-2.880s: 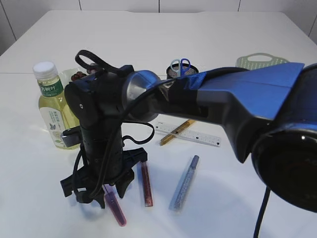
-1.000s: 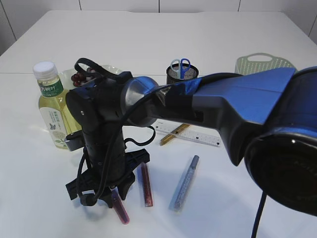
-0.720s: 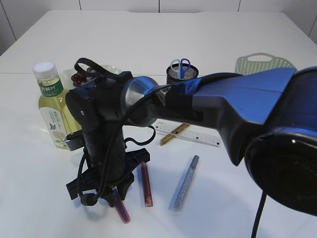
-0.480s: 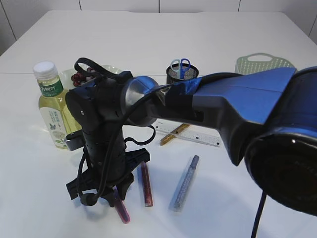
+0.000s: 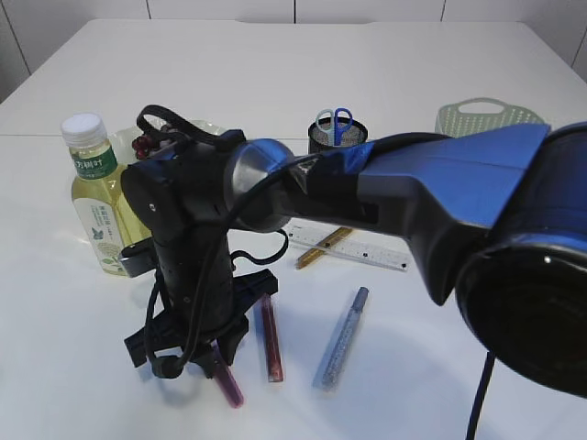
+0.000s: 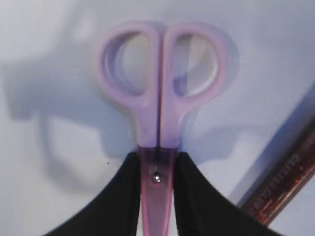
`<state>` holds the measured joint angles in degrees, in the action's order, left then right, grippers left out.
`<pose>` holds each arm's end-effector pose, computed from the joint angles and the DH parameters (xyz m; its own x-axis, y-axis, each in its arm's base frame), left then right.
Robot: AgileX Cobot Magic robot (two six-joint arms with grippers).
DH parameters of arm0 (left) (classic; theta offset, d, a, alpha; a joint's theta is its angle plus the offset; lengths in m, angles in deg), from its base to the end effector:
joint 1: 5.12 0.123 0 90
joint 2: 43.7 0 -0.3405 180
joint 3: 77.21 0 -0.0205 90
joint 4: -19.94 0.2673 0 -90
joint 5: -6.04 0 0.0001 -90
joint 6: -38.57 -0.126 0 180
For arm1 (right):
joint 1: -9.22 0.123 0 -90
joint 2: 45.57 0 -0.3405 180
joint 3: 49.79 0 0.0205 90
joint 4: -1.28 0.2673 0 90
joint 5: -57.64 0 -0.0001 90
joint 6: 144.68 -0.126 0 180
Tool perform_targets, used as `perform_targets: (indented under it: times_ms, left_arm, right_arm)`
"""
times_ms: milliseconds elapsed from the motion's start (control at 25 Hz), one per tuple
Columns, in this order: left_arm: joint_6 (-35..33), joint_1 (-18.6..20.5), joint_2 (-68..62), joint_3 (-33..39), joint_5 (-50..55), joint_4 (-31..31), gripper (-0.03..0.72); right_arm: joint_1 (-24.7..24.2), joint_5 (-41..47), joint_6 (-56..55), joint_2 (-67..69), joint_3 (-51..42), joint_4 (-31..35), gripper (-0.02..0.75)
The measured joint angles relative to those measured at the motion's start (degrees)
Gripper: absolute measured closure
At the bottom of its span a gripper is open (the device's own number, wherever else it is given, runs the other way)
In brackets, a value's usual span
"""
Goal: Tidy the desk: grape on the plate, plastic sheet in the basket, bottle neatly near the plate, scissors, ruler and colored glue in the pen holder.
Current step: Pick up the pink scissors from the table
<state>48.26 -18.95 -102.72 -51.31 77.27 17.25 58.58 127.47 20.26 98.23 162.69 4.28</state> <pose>0.1346 -0.0389 0.3439 -0.9199 0.0380 -0.3904 0.0893 0.9895 -0.1141 0.3396 0.4052 0.1202 -0.8356 -0.5484 0.0325 -0.5471 0.8361 0.0418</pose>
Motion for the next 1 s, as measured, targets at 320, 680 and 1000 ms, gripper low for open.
perform_targets:
  times_ms: [320,680,1000]
  left_arm:
    - [0.0,0.0,0.0,0.0,0.0,0.0,0.183]
    - [0.0,0.0,0.0,0.0,0.0,0.0,0.183]
    - [0.0,0.0,0.0,0.0,0.0,0.0,0.183]
  right_arm:
    - [0.0,0.0,1.5,-2.8,0.0,-0.7,0.568]
    - [0.0,0.0,4.6,-6.1,-0.6,-1.5,0.568]
    - [0.2,0.0,4.8,-11.8,-6.3,-6.3,0.568]
